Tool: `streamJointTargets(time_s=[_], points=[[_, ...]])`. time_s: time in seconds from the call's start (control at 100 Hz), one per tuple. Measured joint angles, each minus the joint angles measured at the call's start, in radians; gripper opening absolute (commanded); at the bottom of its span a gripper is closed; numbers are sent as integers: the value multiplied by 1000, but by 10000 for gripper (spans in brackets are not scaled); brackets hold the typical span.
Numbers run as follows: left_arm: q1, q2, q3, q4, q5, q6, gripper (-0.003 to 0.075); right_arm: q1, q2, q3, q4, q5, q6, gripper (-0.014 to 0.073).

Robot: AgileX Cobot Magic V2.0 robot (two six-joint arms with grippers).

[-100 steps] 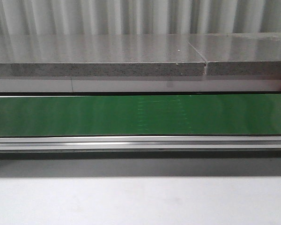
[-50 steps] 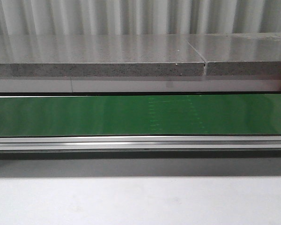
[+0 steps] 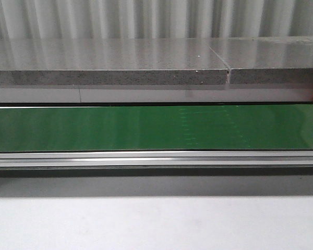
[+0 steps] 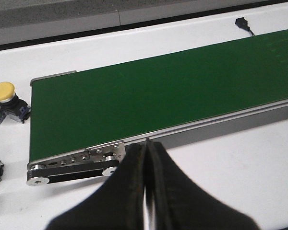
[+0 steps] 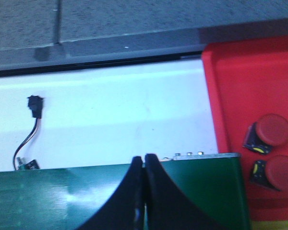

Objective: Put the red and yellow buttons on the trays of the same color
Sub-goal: 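Move the right gripper back over the belt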

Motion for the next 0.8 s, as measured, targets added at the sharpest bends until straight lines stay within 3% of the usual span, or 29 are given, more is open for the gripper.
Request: streamJointTargets(time_s=[0.34,0.8], points=[[0,0,0,0,0,0,-21,176,-114,69,-92,-15,-2,-69],[0,0,0,0,0,0,-21,192,-396,387,-112,-151,-2,-69]])
